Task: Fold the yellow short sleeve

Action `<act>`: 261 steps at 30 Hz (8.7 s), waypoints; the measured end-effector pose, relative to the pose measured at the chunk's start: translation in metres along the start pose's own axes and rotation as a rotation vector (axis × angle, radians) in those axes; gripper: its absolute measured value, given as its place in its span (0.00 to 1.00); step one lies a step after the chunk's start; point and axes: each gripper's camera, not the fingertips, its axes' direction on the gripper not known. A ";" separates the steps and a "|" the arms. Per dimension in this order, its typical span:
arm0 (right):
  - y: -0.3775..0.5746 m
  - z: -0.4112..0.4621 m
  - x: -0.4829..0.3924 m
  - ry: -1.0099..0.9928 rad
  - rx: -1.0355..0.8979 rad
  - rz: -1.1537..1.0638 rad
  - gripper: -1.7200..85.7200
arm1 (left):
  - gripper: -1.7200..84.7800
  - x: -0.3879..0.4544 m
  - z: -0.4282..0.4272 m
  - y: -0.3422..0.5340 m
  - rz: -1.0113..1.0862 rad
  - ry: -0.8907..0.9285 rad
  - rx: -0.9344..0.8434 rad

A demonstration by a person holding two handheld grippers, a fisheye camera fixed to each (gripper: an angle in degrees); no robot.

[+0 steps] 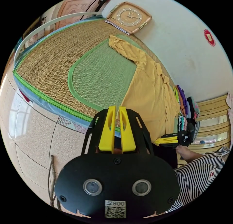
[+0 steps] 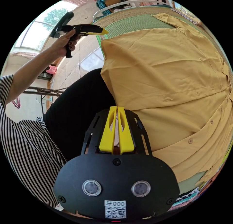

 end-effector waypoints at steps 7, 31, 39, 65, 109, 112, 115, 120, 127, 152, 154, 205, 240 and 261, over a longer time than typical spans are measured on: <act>0.042 -0.089 0.087 0.005 0.269 0.288 0.08 | 0.08 0.085 0.053 -0.012 0.253 0.257 -0.102; 0.016 -0.129 0.205 0.122 0.277 0.541 0.07 | 0.03 0.242 0.227 -0.027 0.395 0.622 -0.441; 0.003 -0.150 0.217 0.158 0.318 0.581 0.10 | 0.08 0.247 0.252 -0.033 0.347 0.532 -0.463; -0.055 -0.172 0.268 0.277 0.295 0.688 0.03 | 0.02 0.285 0.286 -0.047 0.358 0.646 -0.463; -0.038 -0.170 0.293 0.341 0.244 0.600 0.08 | 0.04 0.316 0.323 -0.053 0.350 0.563 -0.516; -0.034 -0.170 0.299 0.366 0.234 0.599 0.04 | 0.03 0.322 0.320 -0.052 0.369 0.587 -0.510; -0.026 -0.174 0.312 0.319 0.248 0.605 0.03 | 0.03 0.325 0.314 -0.053 0.383 0.617 -0.492; -0.007 -0.183 0.331 0.237 0.305 0.633 0.02 | 0.03 0.324 0.300 -0.055 0.375 0.636 -0.441; 0.028 -0.194 0.352 0.131 0.384 0.660 0.02 | 0.09 0.307 0.303 -0.053 0.284 0.577 -0.445; 0.080 -0.198 0.405 0.029 0.467 0.658 0.02 | 0.03 0.304 0.297 -0.047 0.323 0.546 -0.480; 0.085 -0.200 0.407 0.027 0.474 0.661 0.02 | 0.03 0.301 0.291 -0.046 0.321 0.530 -0.470; -0.008 -0.209 0.358 0.252 0.387 0.510 0.11 | 0.04 0.117 0.192 -0.045 0.112 0.475 -0.404; 0.049 -0.218 0.407 -0.020 0.635 0.750 0.10 | 0.04 0.109 0.197 -0.012 0.181 0.406 -0.440; 0.043 -0.172 0.380 -0.070 0.529 0.651 0.09 | 0.06 0.125 0.184 0.013 0.169 0.415 -0.451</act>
